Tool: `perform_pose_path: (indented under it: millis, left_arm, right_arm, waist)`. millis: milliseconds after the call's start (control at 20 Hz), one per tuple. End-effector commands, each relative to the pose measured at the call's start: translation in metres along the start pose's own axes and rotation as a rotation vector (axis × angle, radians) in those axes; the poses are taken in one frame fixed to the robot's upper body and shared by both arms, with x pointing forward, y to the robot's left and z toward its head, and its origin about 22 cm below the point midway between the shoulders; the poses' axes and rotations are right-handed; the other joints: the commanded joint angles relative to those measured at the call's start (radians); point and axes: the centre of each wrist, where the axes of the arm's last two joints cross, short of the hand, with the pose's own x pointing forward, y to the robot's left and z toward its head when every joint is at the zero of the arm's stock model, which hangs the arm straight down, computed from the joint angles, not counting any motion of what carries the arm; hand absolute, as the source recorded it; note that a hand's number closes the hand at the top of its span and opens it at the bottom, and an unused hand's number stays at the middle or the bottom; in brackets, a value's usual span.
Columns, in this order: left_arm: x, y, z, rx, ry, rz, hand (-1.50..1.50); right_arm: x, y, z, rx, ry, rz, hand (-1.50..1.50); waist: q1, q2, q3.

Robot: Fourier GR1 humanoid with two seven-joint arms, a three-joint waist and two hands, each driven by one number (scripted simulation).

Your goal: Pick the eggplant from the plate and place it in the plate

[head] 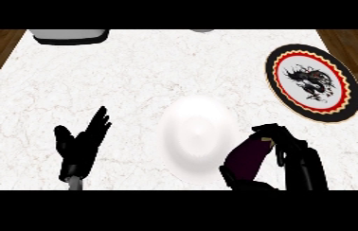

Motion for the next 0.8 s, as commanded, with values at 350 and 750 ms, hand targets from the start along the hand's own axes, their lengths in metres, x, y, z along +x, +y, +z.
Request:
perform_pose_path:
  millis: [350,750]
  left_arm:
    - [-0.004,-0.010,-0.006,-0.042,0.027,-0.020,0.00]
    - [-0.001,-0.016,0.000,-0.048,0.025,-0.006,0.00]
  right_arm:
    - [-0.089,-0.047,-0.044,-0.269,0.123,-0.158,1.50]
    - [-0.166,-0.066,-0.116,-0.412,0.158,-0.076,1.50]
  waist:
    - [0.024,0.009,-0.003]
    - [0.044,0.013,-0.002]
